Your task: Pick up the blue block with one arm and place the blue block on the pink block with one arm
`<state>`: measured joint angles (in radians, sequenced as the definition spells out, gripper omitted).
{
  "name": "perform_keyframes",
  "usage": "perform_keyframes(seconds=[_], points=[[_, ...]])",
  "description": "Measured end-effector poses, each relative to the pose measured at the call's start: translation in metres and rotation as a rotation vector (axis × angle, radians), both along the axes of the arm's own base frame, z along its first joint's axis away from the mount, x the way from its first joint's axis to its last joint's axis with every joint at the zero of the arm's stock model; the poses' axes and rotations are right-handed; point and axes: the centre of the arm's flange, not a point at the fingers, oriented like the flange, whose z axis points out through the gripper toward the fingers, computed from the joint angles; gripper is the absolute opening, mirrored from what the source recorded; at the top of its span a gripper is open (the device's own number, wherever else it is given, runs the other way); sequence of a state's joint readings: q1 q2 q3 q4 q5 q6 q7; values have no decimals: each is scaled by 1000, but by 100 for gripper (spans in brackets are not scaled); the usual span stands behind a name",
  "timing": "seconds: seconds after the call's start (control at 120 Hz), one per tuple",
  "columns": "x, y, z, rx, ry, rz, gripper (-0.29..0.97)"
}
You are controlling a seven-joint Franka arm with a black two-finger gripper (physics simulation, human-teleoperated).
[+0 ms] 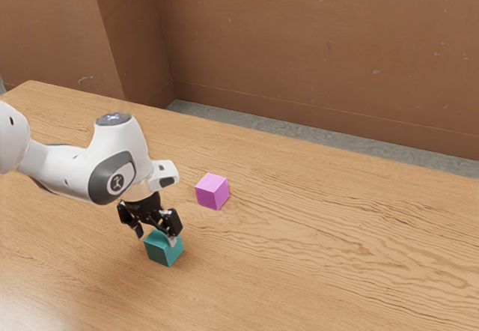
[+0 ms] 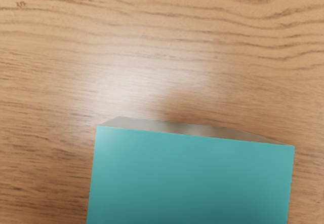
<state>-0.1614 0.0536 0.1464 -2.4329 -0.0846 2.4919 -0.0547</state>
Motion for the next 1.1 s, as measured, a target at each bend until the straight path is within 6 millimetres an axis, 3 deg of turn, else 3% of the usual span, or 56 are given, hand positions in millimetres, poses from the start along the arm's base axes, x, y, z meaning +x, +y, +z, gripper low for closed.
perform_keyframes(seconds=[0.85, 1.042, 1.1], points=[[8, -2, -32, 10, -1, -35, 68], [8, -5, -31, 6, -7, -23, 45], [9, -5, -29, 6, -11, -19, 43]])
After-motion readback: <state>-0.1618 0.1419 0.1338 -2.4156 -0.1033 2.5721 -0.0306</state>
